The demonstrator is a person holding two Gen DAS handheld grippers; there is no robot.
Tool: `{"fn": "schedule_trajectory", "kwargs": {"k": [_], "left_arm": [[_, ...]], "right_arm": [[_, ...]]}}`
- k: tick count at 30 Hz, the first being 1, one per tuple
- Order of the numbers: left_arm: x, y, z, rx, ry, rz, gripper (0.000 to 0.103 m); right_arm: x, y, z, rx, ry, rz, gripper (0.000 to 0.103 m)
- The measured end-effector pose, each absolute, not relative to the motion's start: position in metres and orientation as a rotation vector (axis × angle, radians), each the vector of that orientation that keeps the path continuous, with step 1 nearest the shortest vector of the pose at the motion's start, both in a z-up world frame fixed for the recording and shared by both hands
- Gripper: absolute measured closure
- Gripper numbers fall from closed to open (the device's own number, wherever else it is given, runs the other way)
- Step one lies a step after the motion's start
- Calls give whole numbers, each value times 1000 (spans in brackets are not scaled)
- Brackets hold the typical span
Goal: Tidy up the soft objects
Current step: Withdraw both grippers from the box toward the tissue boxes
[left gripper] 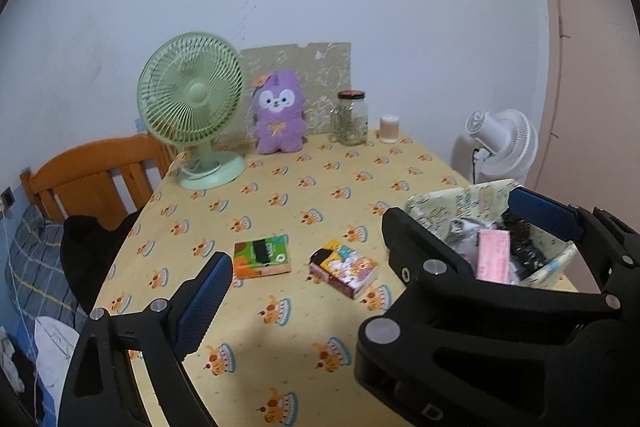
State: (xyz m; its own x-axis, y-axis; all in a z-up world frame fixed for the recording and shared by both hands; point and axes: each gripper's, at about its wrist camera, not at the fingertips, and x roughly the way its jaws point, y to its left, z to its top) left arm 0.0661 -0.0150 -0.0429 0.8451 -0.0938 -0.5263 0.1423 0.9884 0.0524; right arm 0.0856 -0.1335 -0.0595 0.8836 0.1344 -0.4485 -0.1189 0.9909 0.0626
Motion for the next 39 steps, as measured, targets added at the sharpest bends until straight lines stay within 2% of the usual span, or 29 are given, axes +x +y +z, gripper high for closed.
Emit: {"fn": "schedule_trajectory", "kwargs": {"k": [7, 15, 39], "left_arm": [[77, 2, -57, 96, 579, -95, 9], [95, 22, -73, 76, 622, -59, 9], [158, 50, -127, 57, 766, -20, 9]], "right_arm": [[102, -115, -75, 33, 505, 172, 12], [124, -92, -89, 10, 550, 221, 20], [194, -63, -144, 1, 709, 171, 20]]}}
